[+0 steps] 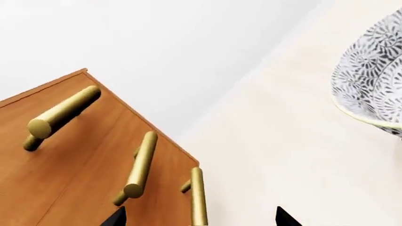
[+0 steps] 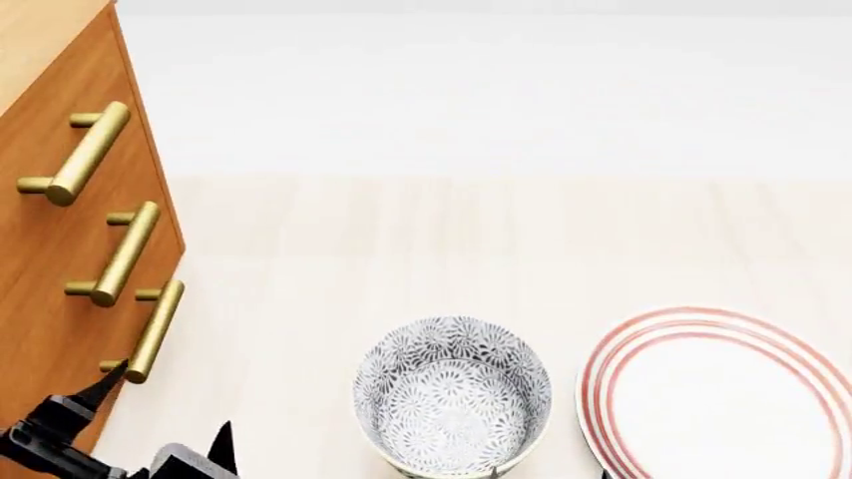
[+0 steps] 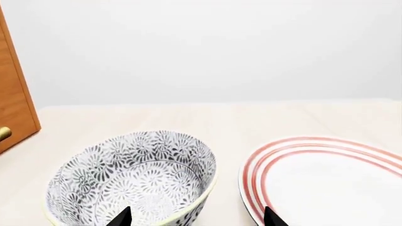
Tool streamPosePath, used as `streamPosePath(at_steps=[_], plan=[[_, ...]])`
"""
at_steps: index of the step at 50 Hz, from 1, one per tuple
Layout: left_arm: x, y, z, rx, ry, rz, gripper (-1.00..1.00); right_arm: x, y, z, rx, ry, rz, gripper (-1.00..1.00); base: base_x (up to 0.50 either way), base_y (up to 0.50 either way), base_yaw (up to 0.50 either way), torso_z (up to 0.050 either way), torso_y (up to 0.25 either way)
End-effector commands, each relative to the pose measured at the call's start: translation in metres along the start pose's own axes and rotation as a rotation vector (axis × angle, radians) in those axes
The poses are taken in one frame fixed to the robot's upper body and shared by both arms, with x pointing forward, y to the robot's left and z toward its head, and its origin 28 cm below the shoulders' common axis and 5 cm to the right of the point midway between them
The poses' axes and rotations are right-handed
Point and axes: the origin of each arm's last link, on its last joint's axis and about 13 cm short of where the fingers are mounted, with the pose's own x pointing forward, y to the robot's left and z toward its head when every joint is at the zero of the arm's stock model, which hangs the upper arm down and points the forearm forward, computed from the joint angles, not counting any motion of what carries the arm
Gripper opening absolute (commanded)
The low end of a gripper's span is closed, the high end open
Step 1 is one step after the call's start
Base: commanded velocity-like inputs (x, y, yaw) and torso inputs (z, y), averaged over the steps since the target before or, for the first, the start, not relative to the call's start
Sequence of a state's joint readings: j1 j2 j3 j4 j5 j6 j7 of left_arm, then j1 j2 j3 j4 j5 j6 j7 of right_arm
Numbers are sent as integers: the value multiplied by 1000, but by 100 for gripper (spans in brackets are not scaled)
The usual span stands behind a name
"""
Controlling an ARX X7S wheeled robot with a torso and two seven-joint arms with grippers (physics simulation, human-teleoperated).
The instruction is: Open the top drawer of the cabinet.
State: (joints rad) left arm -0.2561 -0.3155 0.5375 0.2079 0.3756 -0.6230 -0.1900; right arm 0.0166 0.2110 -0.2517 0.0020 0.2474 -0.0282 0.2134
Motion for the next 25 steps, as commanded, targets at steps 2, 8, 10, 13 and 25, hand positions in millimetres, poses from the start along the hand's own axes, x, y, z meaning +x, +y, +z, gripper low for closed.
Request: streamPosePath(at_steps=[2, 8, 10, 13, 25], plan=[[19, 26, 21, 237, -2, 58, 100, 2, 0, 0, 2, -11, -1, 100, 0, 0, 0, 0, 0], [27, 33, 25, 304, -3, 75, 100, 2, 0, 0, 4, -10, -3, 100, 0, 0, 0, 0, 0], [31, 36, 26, 321, 0, 88, 100, 2, -1, 0, 5, -11, -4, 100, 0, 0, 0, 0, 0], [39, 40, 28, 334, 9, 118, 100, 3, -1, 0, 7, -10, -5, 100, 0, 0, 0, 0, 0], [45, 47, 32, 420, 6, 154, 100, 3, -1, -1, 6, -5, -6, 100, 0, 0, 0, 0, 0]])
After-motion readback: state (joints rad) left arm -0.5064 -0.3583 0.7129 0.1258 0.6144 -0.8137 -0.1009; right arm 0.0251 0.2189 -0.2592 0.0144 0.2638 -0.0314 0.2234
